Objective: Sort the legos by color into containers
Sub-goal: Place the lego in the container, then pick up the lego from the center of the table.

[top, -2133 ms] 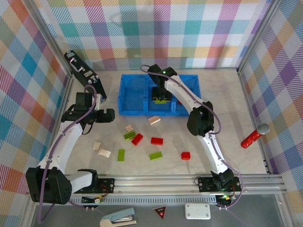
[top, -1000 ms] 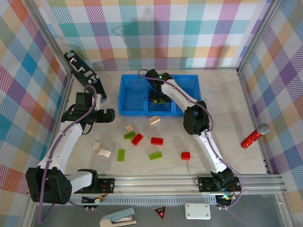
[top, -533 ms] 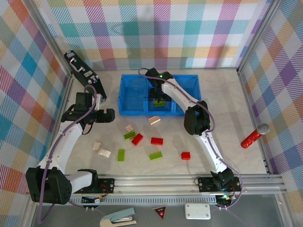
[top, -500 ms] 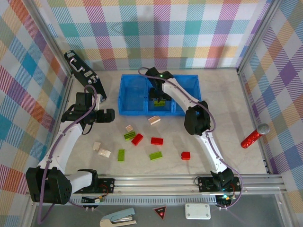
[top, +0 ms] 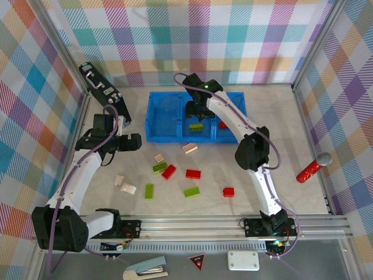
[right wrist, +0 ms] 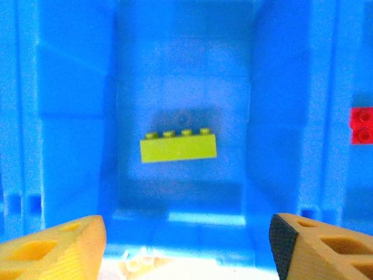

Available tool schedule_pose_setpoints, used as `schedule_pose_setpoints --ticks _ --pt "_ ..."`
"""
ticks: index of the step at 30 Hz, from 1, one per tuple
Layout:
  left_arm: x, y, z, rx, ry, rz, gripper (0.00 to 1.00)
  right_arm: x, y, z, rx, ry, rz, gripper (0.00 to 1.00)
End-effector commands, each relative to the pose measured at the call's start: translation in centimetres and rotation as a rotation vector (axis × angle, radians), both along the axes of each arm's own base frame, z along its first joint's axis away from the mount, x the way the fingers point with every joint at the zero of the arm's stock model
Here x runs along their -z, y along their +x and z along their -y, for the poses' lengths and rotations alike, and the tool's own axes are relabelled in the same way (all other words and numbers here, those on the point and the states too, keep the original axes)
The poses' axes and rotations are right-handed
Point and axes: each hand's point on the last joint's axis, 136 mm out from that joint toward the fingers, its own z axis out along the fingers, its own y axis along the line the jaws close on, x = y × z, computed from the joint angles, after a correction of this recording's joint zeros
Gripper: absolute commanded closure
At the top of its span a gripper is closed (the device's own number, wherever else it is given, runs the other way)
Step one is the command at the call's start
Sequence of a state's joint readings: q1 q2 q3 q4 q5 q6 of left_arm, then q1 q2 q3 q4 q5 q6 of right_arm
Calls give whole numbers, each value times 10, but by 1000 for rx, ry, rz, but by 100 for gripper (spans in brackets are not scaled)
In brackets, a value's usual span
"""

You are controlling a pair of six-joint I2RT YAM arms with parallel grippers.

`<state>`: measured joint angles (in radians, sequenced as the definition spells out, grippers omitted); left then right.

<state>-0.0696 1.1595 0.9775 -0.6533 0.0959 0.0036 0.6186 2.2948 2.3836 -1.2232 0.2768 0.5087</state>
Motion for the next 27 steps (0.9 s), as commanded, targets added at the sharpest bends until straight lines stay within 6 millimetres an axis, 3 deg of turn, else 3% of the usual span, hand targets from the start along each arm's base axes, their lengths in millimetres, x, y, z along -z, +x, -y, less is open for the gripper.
schedule_pose_setpoints --ticks 1,13,27 --pt "-4 -5 2 -33 -30 -17 2 -22 -26 7 -30 -2 -6 26" --pt "-3 -19 14 -83 -18 -103 3 -36 -75 39 -15 17 15 26" --pt "38 -23 62 -194 -30 -220 8 -14 -120 79 -3 -23 -3 26"
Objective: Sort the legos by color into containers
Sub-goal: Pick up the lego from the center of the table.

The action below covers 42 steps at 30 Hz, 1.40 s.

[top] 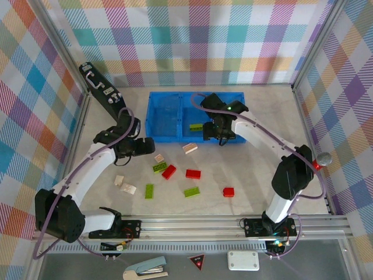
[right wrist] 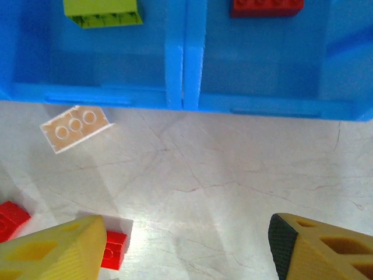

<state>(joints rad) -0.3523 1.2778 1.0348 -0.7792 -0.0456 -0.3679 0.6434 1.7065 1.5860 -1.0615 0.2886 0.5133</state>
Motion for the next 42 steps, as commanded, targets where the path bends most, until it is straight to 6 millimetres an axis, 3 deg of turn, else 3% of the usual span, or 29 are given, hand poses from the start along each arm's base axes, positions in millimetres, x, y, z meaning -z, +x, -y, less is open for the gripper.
schedule_pose_setpoints --ticks 1,8,22,35,42 --pt "13 0 6 -93 21 -28 8 -2 -6 7 15 12 26 25" --pt "42 -1 22 -160 40 -101 9 8 -21 20 26 -4 7 25" --pt "93 -6 58 -144 -21 -231 8 10 -29 27 22 -17 -5 25" --pt "126 -27 61 -130 32 -314 10 13 -32 29 24 -26 -18 26" --pt "126 -31 56 -134 47 -307 19 15 -35 31 30 -26 -24 26"
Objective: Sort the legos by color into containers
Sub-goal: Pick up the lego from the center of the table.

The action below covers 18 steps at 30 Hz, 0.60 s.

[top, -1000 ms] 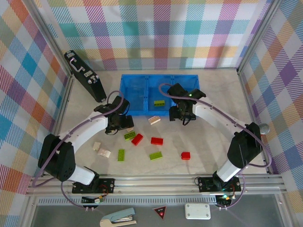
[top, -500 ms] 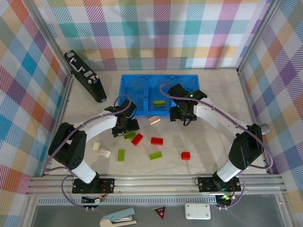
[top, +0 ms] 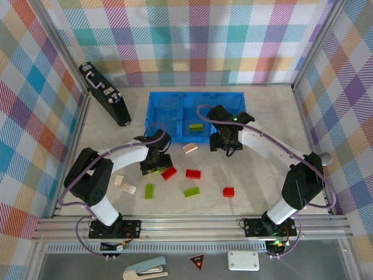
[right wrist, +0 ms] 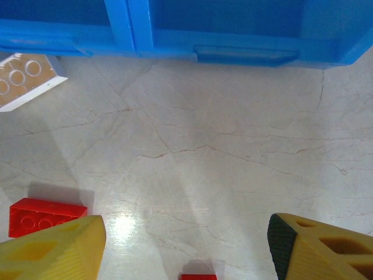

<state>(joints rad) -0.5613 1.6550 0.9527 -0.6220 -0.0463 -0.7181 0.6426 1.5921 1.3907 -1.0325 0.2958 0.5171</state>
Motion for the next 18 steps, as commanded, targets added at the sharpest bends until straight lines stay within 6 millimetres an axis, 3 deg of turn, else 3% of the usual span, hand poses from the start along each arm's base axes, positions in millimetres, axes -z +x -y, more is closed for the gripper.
schedule_pose_setpoints --ticks 1,18 --pt "1 -5 -3 -3 21 -5 21 -6 -3 5 22 8 14 26" --pt "-14 -5 -10 18 51 29 38 -10 -5 6 29 13 15 26"
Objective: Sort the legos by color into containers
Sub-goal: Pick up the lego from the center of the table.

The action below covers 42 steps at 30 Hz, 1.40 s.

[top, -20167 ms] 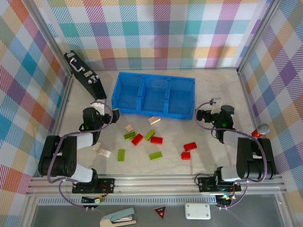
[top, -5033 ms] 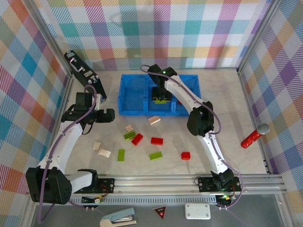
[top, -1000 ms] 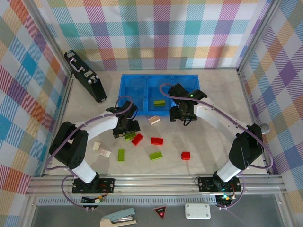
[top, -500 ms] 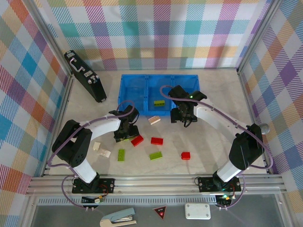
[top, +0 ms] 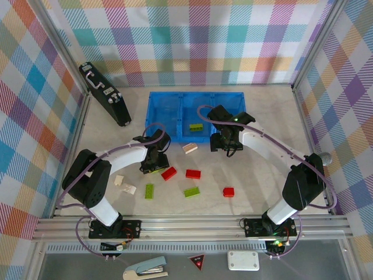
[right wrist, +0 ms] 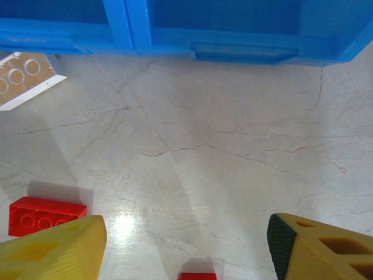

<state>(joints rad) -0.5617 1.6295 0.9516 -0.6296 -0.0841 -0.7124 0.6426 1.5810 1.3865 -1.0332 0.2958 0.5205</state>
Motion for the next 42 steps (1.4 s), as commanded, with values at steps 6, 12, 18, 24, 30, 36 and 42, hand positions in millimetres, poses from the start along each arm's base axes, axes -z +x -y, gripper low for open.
schedule_pose_setpoints --ticks 6,12,18,24,30,36,42 --pt "-16 -5 -4 54 32 10 39 -10 -7 9 33 3 12 26" --pt "-32 4 6 136 7 42 43 -9 -15 17 43 -12 5 26" --pt "-59 19 7 236 51 95 42 -7 -29 31 69 -39 -7 26" --pt "-82 43 12 321 95 137 42 -7 -42 45 99 -58 -12 26" --pt "-94 74 18 370 99 162 43 -14 -54 56 131 -60 -8 26" --pt "-100 109 19 393 70 168 43 -19 -65 66 156 -65 -8 26" --pt "-98 141 17 384 57 163 42 -22 -74 75 181 -76 -12 26"
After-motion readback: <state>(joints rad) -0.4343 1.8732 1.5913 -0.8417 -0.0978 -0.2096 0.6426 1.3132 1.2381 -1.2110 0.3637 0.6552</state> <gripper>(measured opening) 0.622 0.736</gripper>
